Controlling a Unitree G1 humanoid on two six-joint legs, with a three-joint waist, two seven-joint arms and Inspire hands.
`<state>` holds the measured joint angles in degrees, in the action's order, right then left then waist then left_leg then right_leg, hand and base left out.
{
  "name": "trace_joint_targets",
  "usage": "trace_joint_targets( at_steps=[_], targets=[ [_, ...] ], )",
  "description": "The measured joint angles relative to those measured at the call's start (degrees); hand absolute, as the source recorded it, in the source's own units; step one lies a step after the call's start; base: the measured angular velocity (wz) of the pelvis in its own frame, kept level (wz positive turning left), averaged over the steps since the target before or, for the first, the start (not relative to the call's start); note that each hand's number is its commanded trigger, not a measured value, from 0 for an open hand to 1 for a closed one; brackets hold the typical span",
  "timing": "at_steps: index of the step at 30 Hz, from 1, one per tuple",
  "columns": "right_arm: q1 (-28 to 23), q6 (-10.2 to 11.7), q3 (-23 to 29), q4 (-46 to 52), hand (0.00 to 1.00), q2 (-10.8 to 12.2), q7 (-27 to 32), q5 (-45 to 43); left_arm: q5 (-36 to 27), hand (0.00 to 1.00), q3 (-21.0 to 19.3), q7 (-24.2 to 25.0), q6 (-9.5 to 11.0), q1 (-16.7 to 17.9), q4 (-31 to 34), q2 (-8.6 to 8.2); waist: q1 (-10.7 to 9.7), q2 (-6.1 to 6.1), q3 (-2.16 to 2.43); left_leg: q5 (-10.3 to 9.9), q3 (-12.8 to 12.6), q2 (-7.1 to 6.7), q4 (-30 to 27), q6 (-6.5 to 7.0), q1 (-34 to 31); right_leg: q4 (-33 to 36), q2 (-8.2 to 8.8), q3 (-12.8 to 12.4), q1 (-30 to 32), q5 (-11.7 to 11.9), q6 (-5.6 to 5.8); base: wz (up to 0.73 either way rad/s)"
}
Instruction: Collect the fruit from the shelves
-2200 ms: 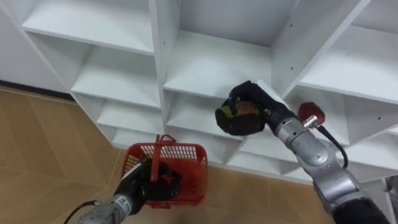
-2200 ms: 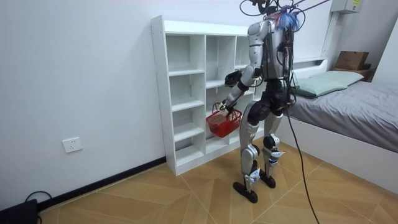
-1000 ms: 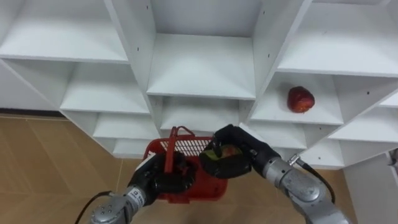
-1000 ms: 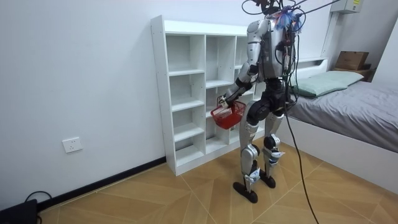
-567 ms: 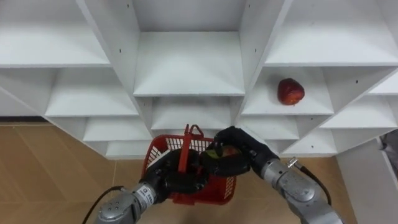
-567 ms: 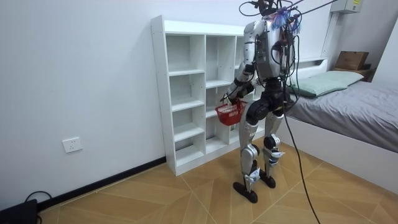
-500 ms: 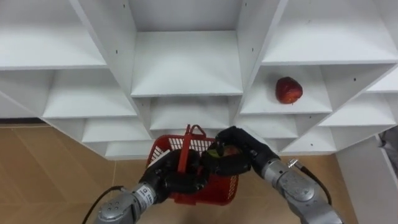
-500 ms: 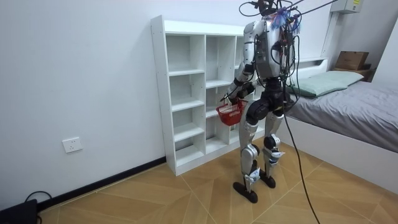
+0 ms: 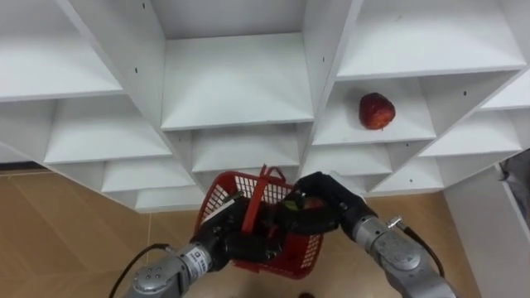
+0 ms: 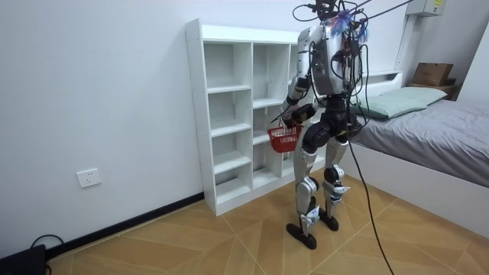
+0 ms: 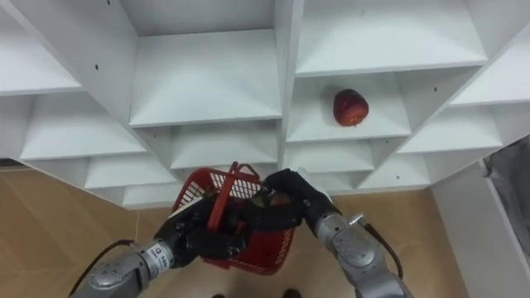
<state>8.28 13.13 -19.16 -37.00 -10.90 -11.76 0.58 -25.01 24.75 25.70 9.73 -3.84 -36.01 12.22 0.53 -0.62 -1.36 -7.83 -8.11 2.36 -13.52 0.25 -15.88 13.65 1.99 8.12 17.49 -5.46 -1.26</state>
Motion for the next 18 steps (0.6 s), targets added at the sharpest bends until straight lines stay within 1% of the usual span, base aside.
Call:
trace_joint_targets(
  at_steps=[3, 8, 18],
  targets=[
    [0.60, 0.05, -0.11, -1.23, 1.00, -0.01, 0.25, 1.07, -0.14, 1.00, 0.33, 0.01, 0.00, -0.10, 0.04, -0.03, -0.06, 0.04, -0.01, 0.00, -0.05, 0.04, -0.37, 0.00, -0.64, 0.31, 0.02, 0.29, 0.65, 0.01, -0.02, 0.00],
    [1.92, -0.06, -0.10, -3.27, 1.00, -0.08, 0.62, 1.13, -0.17, 1.00, 0.77, 0.15, -0.07, -0.11, 0.14, -0.10, -0.11, 0.63, -0.29, 0.00, -0.10, 0.06, -0.67, 0.01, -0.79, 0.86, 0.14, 0.45, 0.94, -0.01, -0.09, 0.00],
    [2.93, -0.10, -0.06, -5.48, 0.99, -0.05, 1.32, 1.53, -0.24, 1.00, 1.29, 0.16, -0.16, -0.17, 0.17, -0.84, -0.18, 0.78, -0.27, 0.00, -0.27, 0.06, -0.73, 0.01, -0.79, 1.00, 0.25, 0.54, 1.04, -0.04, -0.13, 0.00]
  ],
)
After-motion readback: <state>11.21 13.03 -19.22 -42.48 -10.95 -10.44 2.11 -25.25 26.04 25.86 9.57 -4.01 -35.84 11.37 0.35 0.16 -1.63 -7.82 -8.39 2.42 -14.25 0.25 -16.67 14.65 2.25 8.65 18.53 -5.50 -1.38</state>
